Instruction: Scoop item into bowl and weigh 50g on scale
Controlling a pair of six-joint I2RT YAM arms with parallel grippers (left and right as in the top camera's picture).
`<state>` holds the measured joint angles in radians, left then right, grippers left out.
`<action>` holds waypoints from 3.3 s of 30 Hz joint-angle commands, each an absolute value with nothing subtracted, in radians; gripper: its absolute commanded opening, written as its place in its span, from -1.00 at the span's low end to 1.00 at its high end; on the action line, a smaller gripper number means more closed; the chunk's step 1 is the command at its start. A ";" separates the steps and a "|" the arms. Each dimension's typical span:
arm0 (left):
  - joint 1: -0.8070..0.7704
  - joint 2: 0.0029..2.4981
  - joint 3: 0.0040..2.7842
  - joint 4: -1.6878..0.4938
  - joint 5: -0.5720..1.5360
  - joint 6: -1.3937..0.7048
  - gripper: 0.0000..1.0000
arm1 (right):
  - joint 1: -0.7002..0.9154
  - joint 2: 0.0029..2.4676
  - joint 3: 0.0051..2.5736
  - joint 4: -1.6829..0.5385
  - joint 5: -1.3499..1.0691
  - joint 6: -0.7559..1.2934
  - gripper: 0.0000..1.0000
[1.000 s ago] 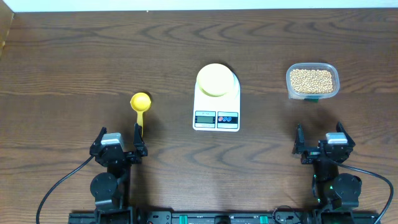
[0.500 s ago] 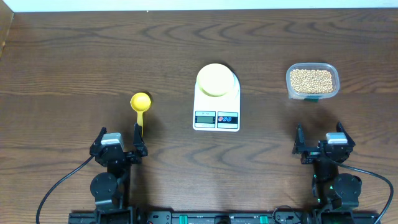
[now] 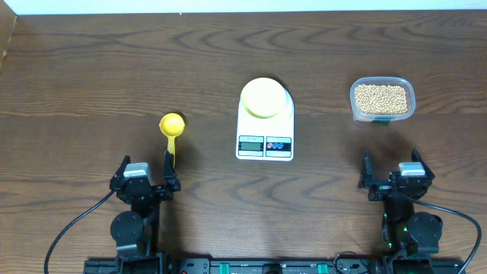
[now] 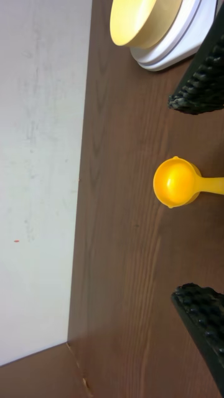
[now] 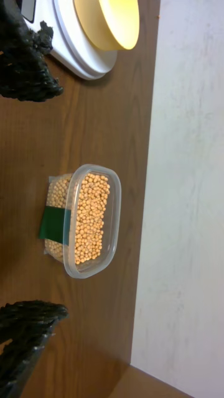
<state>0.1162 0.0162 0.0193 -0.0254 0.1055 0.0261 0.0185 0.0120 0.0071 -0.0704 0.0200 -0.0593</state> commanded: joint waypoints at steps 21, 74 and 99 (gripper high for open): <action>0.121 0.018 0.004 -0.062 0.119 0.025 0.79 | 0.014 0.009 0.006 -0.073 0.031 -0.068 0.98; 0.121 1.011 0.859 -0.615 0.119 0.025 0.78 | 0.014 0.009 0.006 -0.073 0.031 -0.068 0.98; 0.170 1.512 1.302 -0.889 0.119 0.052 0.78 | 0.014 0.009 0.006 -0.073 0.031 -0.068 0.99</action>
<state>0.1452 1.4822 1.2579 -0.8799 0.1108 0.0341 0.0177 0.0120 0.0071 -0.0700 0.0231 -0.0593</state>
